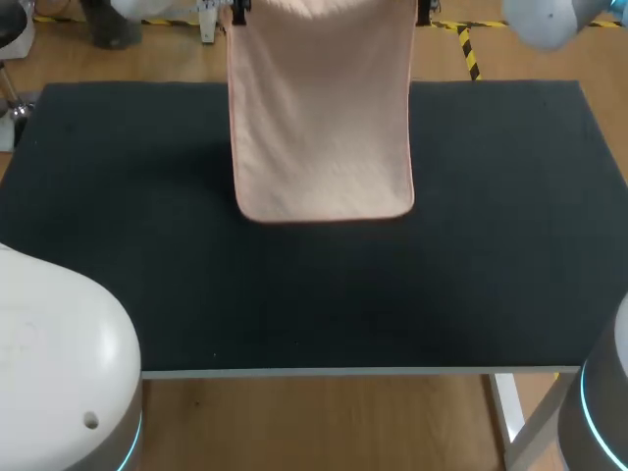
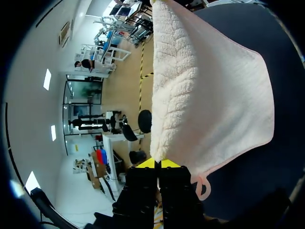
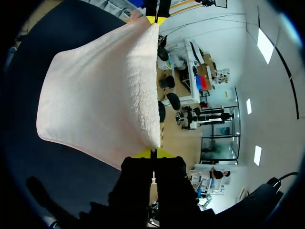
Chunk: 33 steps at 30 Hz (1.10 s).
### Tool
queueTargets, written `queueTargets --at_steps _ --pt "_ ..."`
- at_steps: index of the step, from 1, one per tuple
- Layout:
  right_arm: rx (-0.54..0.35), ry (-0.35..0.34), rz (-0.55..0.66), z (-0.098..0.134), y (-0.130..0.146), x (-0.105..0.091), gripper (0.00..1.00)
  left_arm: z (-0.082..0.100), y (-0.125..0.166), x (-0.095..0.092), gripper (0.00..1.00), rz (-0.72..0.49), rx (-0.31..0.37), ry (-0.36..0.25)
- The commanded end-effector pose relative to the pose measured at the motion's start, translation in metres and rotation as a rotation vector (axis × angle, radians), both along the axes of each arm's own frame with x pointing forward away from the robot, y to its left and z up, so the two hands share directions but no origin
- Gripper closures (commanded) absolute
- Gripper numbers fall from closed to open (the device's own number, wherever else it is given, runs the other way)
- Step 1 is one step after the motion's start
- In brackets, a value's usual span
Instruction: Fold the towel
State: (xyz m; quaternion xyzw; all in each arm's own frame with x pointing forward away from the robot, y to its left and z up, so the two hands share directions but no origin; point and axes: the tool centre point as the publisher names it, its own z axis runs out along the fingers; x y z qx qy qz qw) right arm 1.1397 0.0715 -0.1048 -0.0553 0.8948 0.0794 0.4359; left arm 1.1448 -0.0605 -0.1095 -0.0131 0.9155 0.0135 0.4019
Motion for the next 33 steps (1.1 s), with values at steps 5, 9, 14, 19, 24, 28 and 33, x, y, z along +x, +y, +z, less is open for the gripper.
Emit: queueTargets --at_steps 5,9,14,19,24,28,33 --pt "-0.009 -0.043 -0.037 0.031 0.003 0.044 1.00 0.035 0.001 0.027 1.00 0.046 0.025 -0.049" --pt "-0.003 -0.066 -0.059 0.050 -0.001 0.068 1.00 0.055 0.004 0.040 1.00 0.056 0.036 -0.075" --pt "0.001 -0.101 -0.082 0.070 -0.004 0.091 1.00 0.076 0.004 0.051 1.00 0.060 0.046 -0.117" --pt "0.008 -0.121 -0.082 0.071 -0.007 0.087 1.00 0.079 0.000 0.048 1.00 0.058 0.062 -0.131" --pt "-0.004 -0.103 -0.063 0.054 -0.008 0.074 1.00 0.061 -0.001 0.026 1.00 0.044 0.054 -0.100" --pt "-0.017 -0.074 -0.056 0.039 -0.010 0.057 1.00 0.043 0.000 0.001 1.00 0.050 0.042 -0.061" --pt "-0.024 -0.027 -0.039 0.016 -0.013 0.019 1.00 0.026 0.003 -0.035 1.00 0.068 0.021 0.006"
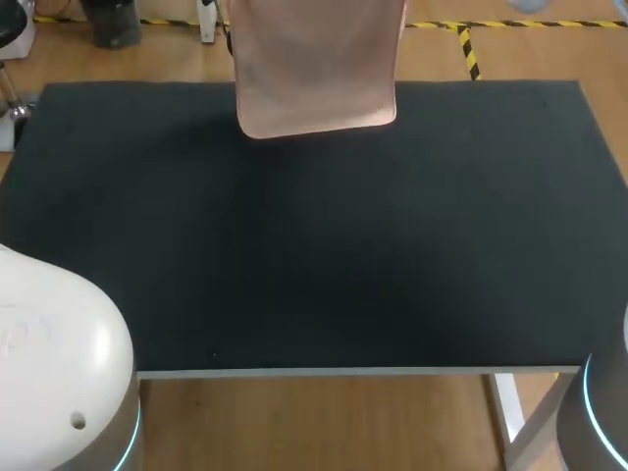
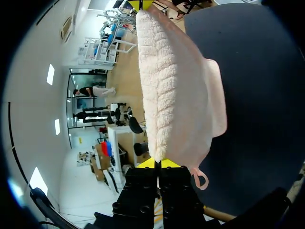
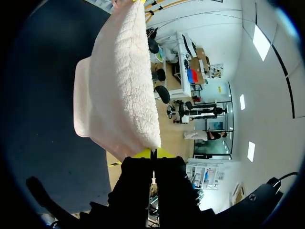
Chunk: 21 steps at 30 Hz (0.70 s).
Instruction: Fold the towel
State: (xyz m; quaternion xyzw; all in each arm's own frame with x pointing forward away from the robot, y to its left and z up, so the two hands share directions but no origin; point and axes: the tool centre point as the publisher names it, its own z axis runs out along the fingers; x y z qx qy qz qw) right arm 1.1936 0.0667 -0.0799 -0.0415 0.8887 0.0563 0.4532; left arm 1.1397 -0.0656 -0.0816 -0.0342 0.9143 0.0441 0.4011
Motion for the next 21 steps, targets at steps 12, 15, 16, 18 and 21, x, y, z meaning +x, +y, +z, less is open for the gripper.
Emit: queueTargets --at_steps 12,15,16,18,21 --pt "0.012 0.097 0.034 -0.059 -0.018 -0.135 1.00 -0.038 0.004 -0.135 1.00 -0.043 -0.098 0.084" --pt "0.011 0.129 0.041 -0.071 -0.019 -0.150 1.00 -0.056 -0.002 -0.156 1.00 -0.058 -0.112 0.133" --pt "0.013 0.140 0.045 -0.074 -0.018 -0.154 1.00 -0.063 -0.004 -0.163 1.00 -0.061 -0.114 0.150" --pt "0.011 0.154 0.054 -0.080 -0.016 -0.162 1.00 -0.072 -0.006 -0.173 1.00 -0.058 -0.133 0.174" --pt "0.003 0.185 0.075 -0.090 -0.011 -0.175 1.00 -0.089 -0.010 -0.192 1.00 -0.062 -0.171 0.220"
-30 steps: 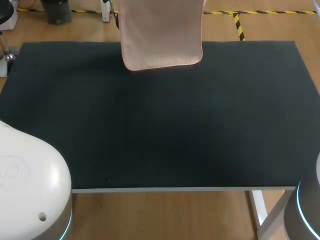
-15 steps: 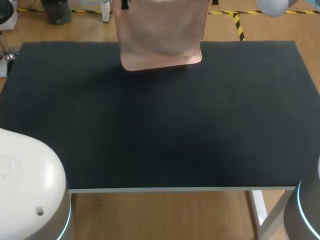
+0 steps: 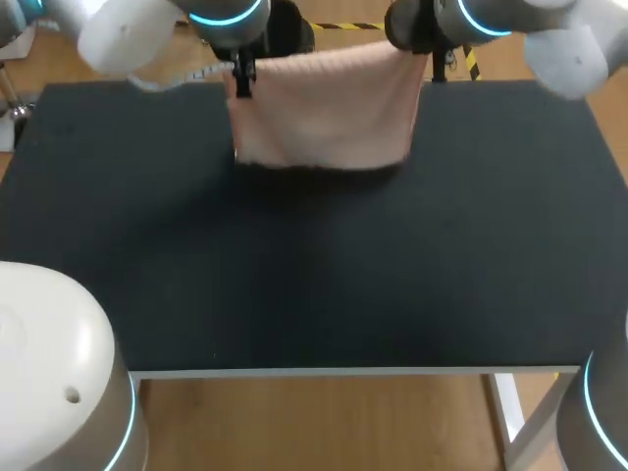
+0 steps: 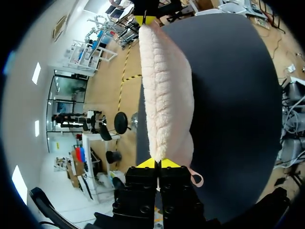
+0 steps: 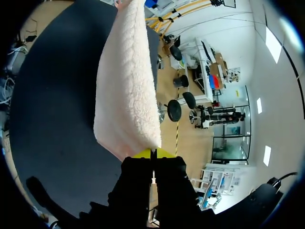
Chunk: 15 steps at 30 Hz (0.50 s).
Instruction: Fold the towel
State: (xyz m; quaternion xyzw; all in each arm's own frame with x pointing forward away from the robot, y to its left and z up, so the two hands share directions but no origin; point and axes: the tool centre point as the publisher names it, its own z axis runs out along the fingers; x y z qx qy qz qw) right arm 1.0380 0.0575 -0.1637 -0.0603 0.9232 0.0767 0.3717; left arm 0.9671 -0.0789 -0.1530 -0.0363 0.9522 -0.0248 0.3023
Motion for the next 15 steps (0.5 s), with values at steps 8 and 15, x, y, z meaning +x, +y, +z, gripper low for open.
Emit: queueTargets --at_steps 8,15 --pt "-0.007 0.140 0.023 -0.048 0.000 -0.034 1.00 -0.065 -0.004 -0.033 1.00 -0.022 -0.070 0.160" --pt "-0.003 0.288 -0.002 -0.108 0.004 -0.021 1.00 -0.110 0.000 -0.006 1.00 0.007 -0.078 0.276"
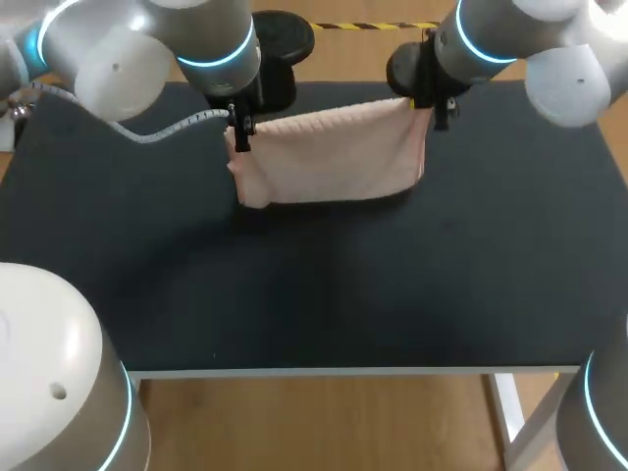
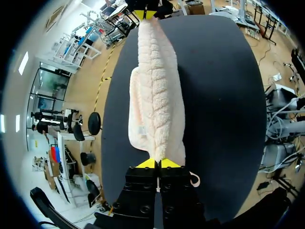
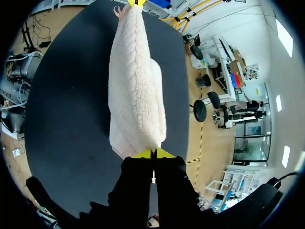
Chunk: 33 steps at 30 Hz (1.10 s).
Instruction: Fold the towel
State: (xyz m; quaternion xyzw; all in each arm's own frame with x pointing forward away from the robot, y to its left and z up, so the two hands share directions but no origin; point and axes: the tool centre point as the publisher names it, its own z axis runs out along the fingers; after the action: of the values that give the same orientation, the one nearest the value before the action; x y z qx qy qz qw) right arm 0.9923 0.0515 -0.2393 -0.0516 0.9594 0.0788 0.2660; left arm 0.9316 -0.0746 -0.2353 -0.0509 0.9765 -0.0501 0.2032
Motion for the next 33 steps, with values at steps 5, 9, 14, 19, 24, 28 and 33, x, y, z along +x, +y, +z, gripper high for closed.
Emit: queueTargets --at_steps 5,9,14,19,24,28,33 --pt "-0.023 0.196 -0.014 -0.081 0.016 0.036 1.00 -0.066 -0.005 0.055 1.00 -0.001 -0.016 0.188" --pt "-0.042 0.279 -0.039 -0.114 0.018 0.045 1.00 -0.101 -0.009 0.075 1.00 -0.010 0.008 0.284" --pt "-0.067 0.332 -0.091 -0.144 0.016 0.063 1.00 -0.133 -0.014 0.099 1.00 -0.027 0.033 0.364" --pt "-0.071 0.339 -0.122 -0.156 0.017 0.086 1.00 -0.150 -0.010 0.124 1.00 -0.032 0.007 0.397" --pt "-0.079 0.326 -0.156 -0.161 0.016 0.107 1.00 -0.156 -0.006 0.147 1.00 -0.034 0.021 0.392" --pt "-0.070 0.310 -0.186 -0.157 0.012 0.118 1.00 -0.153 -0.001 0.159 1.00 -0.026 0.026 0.368" --pt "-0.056 0.272 -0.206 -0.144 0.006 0.126 1.00 -0.141 0.007 0.165 1.00 -0.017 0.024 0.327"
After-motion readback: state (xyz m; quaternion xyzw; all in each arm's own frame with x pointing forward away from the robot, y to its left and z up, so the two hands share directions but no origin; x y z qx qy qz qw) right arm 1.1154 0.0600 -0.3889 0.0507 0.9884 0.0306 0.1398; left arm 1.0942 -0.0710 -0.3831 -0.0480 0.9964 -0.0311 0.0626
